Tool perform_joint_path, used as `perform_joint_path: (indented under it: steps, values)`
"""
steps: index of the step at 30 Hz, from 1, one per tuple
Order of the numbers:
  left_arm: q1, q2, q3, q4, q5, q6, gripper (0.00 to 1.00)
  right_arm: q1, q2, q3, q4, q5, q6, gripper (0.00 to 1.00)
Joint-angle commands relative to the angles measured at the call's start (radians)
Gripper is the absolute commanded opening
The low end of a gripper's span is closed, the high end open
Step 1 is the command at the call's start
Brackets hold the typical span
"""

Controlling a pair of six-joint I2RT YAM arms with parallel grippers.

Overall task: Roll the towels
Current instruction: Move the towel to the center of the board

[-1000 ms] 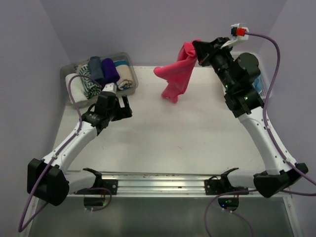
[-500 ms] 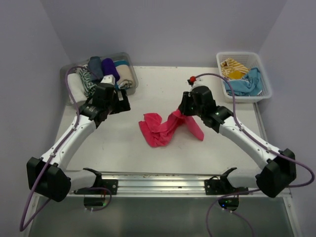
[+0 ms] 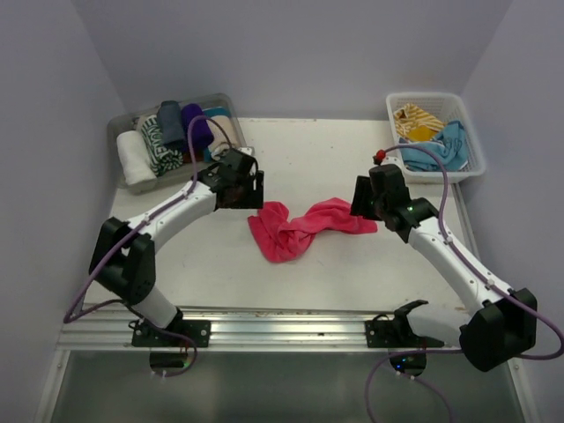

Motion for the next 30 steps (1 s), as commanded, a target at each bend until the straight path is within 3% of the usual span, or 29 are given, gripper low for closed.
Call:
perform_joint_path:
  steps: [1, 5, 17, 20, 21, 28, 30]
  values:
    - [0.004, 0.132, 0.098, 0.016, 0.026, -0.037, 0.71, 0.003, -0.013, -0.037, -0.003, -0.023, 0.044, 0.58]
    - [0.01, 0.213, 0.139, 0.057, 0.019, -0.057, 0.59, 0.003, -0.053, -0.074, 0.022, -0.049, 0.064, 0.57]
    - [0.039, 0.409, 0.237, 0.072, 0.029, -0.074, 0.56, 0.003, -0.047, -0.092, 0.028, -0.078, 0.064, 0.56]
    - [0.045, 0.431, 0.245, 0.092, 0.027, -0.078, 0.48, 0.003, -0.045, -0.1, 0.034, -0.088, 0.069, 0.56]
    - [0.045, 0.442, 0.253, 0.091, 0.023, -0.078, 0.39, 0.001, -0.045, -0.1, 0.036, -0.088, 0.069, 0.55]
    - [0.047, 0.469, 0.286, 0.088, 0.046, -0.06, 0.26, 0.001, -0.058, -0.112, 0.025, -0.055, 0.075, 0.55]
    - [0.047, 0.471, 0.291, 0.085, 0.047, -0.054, 0.13, 0.001, -0.052, -0.114, 0.023, -0.045, 0.075, 0.55]
